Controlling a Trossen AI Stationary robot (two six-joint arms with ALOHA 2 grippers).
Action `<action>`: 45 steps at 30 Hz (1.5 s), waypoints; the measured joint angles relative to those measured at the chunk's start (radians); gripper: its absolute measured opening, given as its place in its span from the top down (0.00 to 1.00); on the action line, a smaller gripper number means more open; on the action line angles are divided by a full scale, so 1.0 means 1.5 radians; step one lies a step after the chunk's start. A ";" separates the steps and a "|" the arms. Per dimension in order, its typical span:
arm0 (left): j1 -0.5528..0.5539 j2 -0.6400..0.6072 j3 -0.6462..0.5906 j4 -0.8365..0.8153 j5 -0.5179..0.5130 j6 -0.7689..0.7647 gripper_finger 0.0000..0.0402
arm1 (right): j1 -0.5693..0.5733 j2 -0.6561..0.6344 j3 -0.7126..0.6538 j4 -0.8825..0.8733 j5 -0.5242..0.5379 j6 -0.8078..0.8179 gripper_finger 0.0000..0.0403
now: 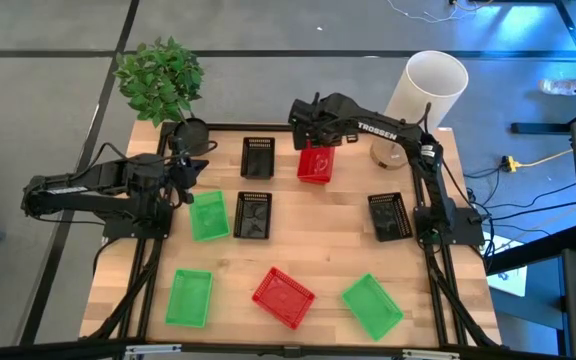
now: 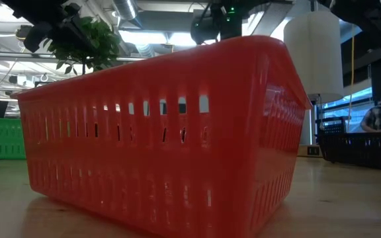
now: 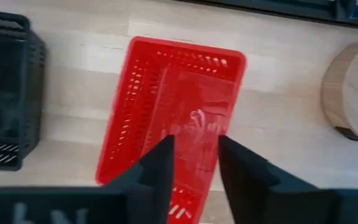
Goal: Stack baskets by color
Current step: Stack the middle red bin on the top red bin
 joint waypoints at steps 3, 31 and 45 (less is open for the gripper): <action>0.000 0.000 0.000 0.000 0.000 0.000 1.00 | -0.002 0.000 0.000 -0.020 0.008 0.022 0.61; 0.000 0.000 0.000 0.000 0.000 -0.003 1.00 | -0.015 0.001 -0.164 0.105 0.004 0.016 0.92; 0.000 0.000 0.000 0.000 0.000 -0.003 1.00 | -0.017 0.001 -0.033 0.056 -0.014 -0.014 0.99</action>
